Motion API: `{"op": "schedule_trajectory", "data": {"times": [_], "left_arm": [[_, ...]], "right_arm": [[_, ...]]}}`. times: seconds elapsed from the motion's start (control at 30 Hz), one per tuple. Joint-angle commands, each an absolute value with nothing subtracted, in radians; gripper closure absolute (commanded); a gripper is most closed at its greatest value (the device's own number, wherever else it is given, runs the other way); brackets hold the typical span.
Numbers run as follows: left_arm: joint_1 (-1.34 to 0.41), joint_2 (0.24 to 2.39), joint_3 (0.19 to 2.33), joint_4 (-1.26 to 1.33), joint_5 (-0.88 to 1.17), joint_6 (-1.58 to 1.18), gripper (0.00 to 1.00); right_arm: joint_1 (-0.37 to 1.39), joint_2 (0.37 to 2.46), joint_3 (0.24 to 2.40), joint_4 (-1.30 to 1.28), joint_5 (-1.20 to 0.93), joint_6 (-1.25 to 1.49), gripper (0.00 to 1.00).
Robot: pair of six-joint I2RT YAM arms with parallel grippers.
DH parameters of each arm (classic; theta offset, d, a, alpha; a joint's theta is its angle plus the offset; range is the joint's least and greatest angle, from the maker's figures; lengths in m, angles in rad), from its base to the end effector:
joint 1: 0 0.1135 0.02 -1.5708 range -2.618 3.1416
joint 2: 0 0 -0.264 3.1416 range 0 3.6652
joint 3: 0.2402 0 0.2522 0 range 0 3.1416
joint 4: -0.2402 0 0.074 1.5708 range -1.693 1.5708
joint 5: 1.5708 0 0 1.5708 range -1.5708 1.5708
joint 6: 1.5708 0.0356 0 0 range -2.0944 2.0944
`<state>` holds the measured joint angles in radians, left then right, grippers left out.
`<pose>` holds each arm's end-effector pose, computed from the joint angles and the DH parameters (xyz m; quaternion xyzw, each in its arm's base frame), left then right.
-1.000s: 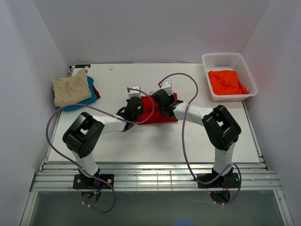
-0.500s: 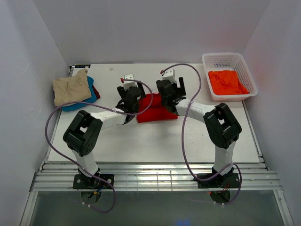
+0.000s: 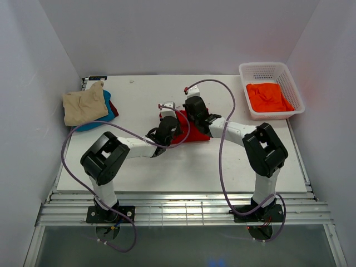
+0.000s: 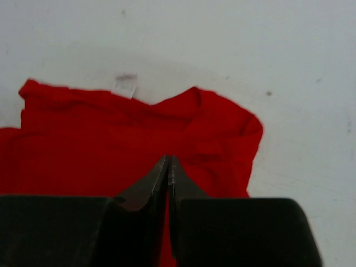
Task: Fold and stack the t-shirts
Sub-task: Fold the long partially folded tshirt into a neat square
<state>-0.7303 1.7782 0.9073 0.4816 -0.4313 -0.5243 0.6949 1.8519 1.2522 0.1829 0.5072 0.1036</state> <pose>0.2904 -0.2400 0.1828 -0.0351 0.8192 -0.1755 0.5448 0.3379 0.2591 0.2359 -0.1055 0.8160 0.0115 0.5683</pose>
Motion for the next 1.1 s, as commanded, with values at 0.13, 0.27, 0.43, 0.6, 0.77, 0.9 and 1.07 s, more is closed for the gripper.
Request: {"op": "schedule_trajectory", "data": {"times": [0.13, 0.27, 0.43, 0.6, 0.77, 0.9, 1.07], "left_arm": [[-0.73, 1.867, 0.93, 0.48, -0.334, -0.561, 1.0], [-0.729, 1.897, 0.931, 0.482, -0.328, -0.564, 1.0], [-0.73, 1.927, 0.916, 0.485, -0.325, -0.583, 1.0], [-0.732, 1.951, 0.893, 0.486, -0.336, -0.606, 1.0], [-0.733, 1.956, 0.884, 0.488, -0.341, -0.62, 1.0], [-0.733, 1.957, 0.877, 0.488, -0.344, -0.621, 1.0], [-0.738, 1.951, 0.862, 0.489, -0.347, -0.63, 1.0]], "right_arm": [[0.698, 1.93, 1.286, 0.084, 0.281, 0.187, 0.92], [0.698, 1.933, 1.261, 0.087, 0.252, 0.206, 0.92], [0.699, 1.898, 1.223, 0.095, 0.244, 0.212, 0.92], [0.713, 1.816, 1.157, 0.086, 0.25, 0.209, 0.92], [0.742, 1.756, 1.098, 0.072, 0.239, 0.219, 0.92], [0.75, 1.749, 1.072, 0.083, 0.226, 0.233, 0.92], [0.752, 1.808, 1.095, 0.077, 0.218, 0.239, 0.92]]}}
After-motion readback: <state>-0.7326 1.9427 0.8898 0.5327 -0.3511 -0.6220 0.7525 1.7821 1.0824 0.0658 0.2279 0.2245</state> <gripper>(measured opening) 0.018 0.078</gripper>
